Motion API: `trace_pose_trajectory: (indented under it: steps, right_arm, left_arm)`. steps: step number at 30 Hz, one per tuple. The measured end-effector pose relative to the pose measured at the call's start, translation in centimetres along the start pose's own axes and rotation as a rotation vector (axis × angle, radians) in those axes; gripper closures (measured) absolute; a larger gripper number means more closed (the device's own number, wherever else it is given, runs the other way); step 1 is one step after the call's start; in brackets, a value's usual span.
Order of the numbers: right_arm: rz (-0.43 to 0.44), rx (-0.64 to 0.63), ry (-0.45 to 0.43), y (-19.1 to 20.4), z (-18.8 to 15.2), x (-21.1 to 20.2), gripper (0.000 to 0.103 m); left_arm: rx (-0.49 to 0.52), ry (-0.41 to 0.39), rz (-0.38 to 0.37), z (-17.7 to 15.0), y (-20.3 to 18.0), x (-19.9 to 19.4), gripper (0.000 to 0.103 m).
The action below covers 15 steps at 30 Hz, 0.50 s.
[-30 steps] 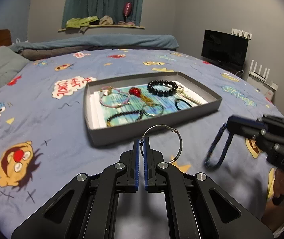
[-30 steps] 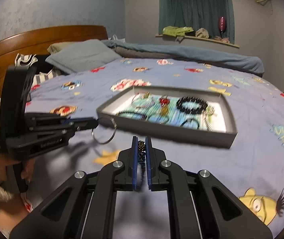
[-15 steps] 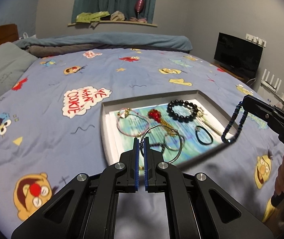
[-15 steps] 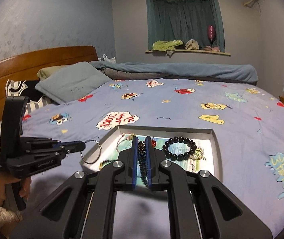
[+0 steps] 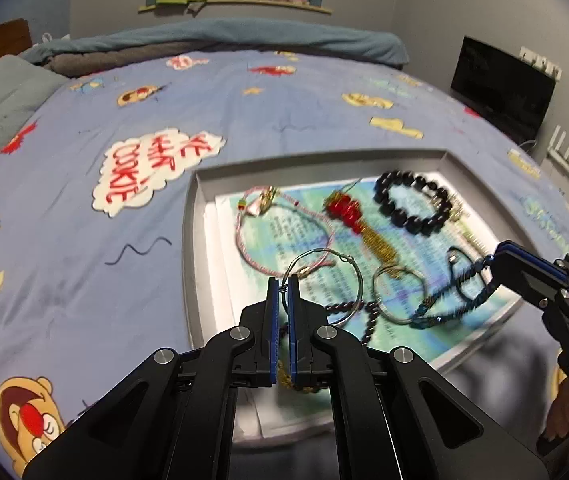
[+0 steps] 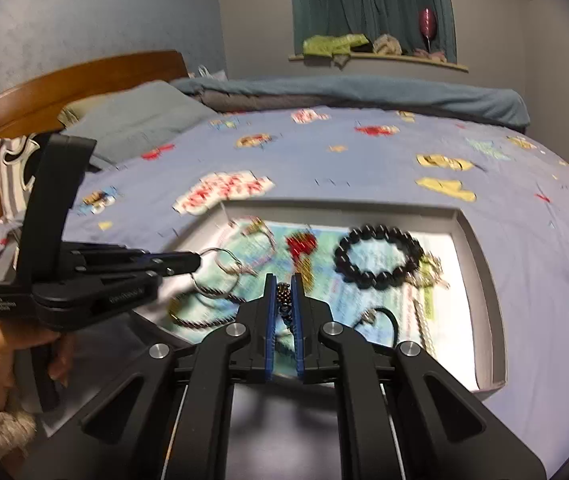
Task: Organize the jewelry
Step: 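Carry the blue bracelet over the tray while left tool carries the hoop, then release the blue bracelet in the tray while left tool releases the hoop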
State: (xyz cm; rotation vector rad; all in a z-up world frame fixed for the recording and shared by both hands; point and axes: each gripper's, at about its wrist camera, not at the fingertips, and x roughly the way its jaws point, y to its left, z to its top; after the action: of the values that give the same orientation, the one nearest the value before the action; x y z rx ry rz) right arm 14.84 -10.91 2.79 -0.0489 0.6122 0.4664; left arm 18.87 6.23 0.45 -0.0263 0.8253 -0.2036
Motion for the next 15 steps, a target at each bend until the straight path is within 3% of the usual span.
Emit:
trace_pose_trajectory:
  steps: [7,15]
  right_arm:
    - [-0.048,0.016,0.077,-1.2,-0.9,1.5,0.096]
    - [-0.057,0.031,0.102,-1.9,-1.5,1.9,0.096]
  left_arm:
    - [-0.009,0.031,0.009,-0.4,0.4,1.6,0.098]
    - [-0.021,0.017,-0.004,-0.4,0.4,1.5,0.097]
